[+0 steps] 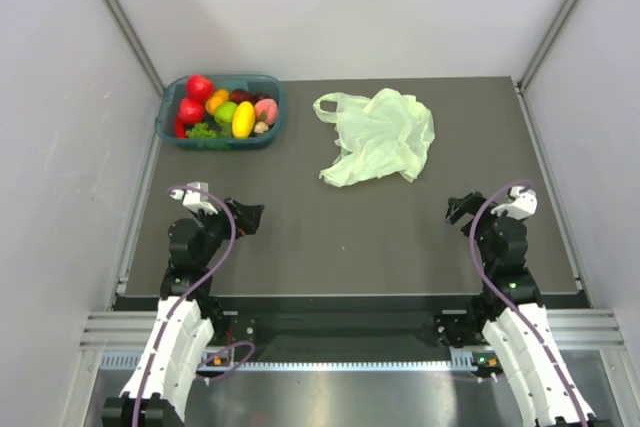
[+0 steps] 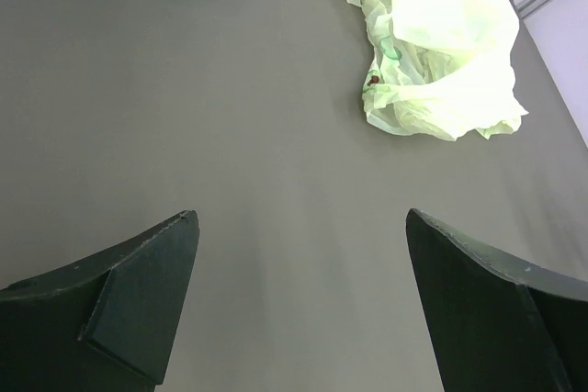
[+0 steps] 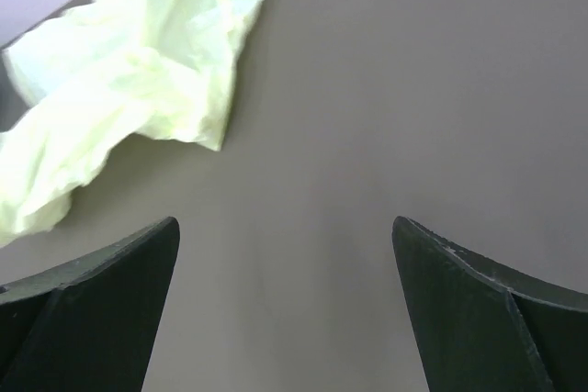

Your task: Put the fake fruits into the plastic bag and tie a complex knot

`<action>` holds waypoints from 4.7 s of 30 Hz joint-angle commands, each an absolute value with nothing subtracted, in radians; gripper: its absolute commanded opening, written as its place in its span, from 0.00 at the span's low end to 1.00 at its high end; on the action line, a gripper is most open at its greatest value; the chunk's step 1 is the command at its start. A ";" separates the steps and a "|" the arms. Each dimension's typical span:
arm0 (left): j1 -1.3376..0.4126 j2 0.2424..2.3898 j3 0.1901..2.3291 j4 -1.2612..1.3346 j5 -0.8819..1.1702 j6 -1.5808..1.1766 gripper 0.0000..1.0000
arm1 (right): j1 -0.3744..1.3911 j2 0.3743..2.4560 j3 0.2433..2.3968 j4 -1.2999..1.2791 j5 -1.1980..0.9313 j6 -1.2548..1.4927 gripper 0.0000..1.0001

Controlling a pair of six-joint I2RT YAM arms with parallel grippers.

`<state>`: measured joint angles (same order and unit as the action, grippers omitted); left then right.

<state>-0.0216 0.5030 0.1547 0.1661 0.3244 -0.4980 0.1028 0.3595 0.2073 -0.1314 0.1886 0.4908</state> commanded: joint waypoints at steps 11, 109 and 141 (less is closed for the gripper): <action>-0.025 0.535 0.167 0.221 0.319 -0.492 0.99 | 0.576 0.948 0.730 -0.120 0.158 0.410 0.85; -0.477 1.888 1.191 0.334 0.140 0.115 0.93 | 0.614 1.023 1.111 -0.643 0.042 0.241 0.00; -0.503 1.870 1.537 -0.155 0.204 -0.172 0.02 | 0.520 0.796 0.916 -0.566 0.042 0.210 0.58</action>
<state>-0.4824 1.9438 1.5333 -0.1291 0.1287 -0.1474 0.5270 0.8295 0.9413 -0.7334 0.2520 0.2916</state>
